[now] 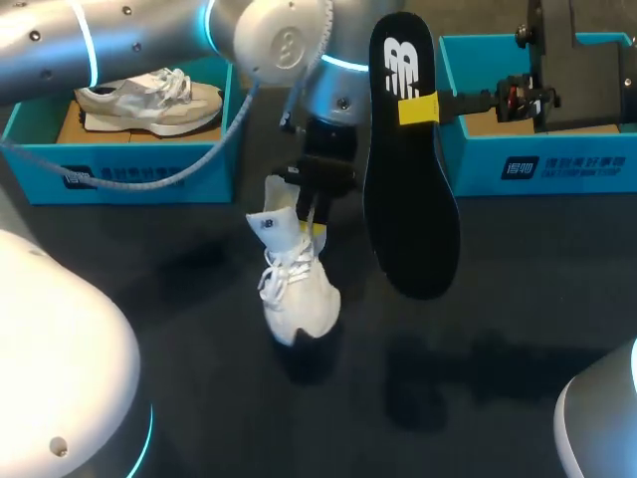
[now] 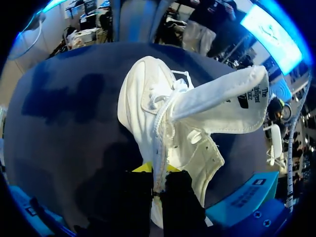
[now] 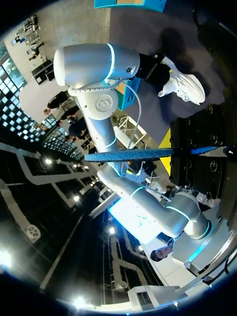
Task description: Take the shoe out of the shoebox, open the shoe tongue, remove and reinsert the insole, then place the shoe into the shoebox
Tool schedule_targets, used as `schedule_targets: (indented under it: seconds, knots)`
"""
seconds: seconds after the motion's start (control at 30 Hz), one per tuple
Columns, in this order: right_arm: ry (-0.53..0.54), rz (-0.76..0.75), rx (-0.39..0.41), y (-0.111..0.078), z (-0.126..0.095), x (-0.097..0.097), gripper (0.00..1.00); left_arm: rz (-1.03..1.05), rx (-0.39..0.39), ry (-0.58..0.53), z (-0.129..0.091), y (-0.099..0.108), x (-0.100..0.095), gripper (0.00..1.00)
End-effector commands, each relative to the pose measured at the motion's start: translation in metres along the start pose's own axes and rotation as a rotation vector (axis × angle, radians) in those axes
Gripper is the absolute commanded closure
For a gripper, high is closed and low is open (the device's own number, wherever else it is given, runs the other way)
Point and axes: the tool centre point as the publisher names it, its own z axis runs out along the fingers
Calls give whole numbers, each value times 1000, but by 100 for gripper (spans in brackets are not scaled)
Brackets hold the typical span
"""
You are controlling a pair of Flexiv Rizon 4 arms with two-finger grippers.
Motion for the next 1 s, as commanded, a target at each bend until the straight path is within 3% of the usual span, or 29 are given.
schedule_targets:
  seconds: [0.03,0.33,0.7,1.0]
  knots:
    - [1,0,1,1,3,-1,100,3,-1,40,-4,-1,-2,100]
    - [1,0,1,1,3,-1,100,-22,-10,26,-1,0,-4,100]
    - [1,0,1,1,3,-1,100,-5,-99,40,1,-8,-37,100]
    - [1,0,1,1,3,-1,100,-15,-93,44,16,-17,-48,100]
